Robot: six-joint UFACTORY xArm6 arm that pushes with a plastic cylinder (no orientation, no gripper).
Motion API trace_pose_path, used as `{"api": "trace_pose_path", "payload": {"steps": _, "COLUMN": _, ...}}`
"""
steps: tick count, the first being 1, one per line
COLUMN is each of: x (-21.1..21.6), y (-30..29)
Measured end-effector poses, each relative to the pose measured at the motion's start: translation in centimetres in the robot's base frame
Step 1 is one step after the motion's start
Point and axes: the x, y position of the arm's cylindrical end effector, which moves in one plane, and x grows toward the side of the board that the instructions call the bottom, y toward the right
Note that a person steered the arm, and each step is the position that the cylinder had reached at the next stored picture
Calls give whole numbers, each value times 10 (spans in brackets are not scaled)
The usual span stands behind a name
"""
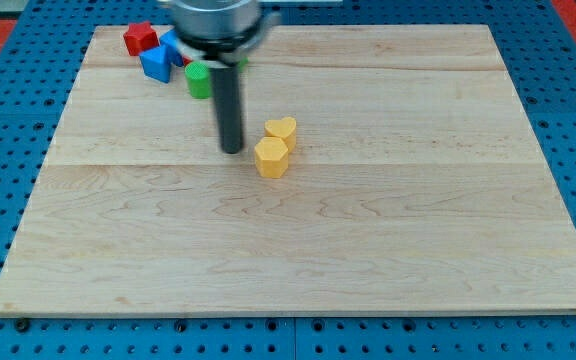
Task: Push the green star closer to the green circle
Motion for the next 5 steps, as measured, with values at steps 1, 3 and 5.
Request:
{"api": "trace_pose_path", "payload": {"steps": 1, "x": -17, "y": -40}}
{"api": "trace_pose_path", "payload": {"steps": 3, "x": -49, "y": -38}}
{"api": "trace_pose_path", "payload": {"steps": 5, "x": -102, "y": 89}}
